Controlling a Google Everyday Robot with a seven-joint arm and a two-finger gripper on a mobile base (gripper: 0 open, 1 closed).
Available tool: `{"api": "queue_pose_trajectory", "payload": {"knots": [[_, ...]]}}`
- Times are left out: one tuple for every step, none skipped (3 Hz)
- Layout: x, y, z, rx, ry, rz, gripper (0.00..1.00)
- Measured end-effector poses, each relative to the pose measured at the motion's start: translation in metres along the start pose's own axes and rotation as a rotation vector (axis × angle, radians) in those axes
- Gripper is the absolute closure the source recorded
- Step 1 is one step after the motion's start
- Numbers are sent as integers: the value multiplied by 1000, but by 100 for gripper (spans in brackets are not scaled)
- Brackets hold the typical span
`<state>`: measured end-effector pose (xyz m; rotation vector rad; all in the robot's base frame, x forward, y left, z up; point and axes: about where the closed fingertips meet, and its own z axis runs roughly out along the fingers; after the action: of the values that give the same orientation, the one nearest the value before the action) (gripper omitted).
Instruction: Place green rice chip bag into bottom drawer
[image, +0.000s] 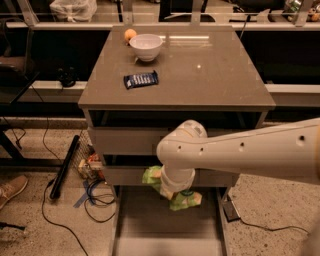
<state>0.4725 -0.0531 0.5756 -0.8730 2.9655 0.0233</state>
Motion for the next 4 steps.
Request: {"api": "queue_pose_trajectory", "payload": {"knots": [[6, 18, 78, -87, 80, 13, 100], [27, 28, 118, -128, 162, 17, 100], [28, 29, 120, -131, 156, 16, 100], [13, 32, 178, -207, 113, 15, 100]]}}
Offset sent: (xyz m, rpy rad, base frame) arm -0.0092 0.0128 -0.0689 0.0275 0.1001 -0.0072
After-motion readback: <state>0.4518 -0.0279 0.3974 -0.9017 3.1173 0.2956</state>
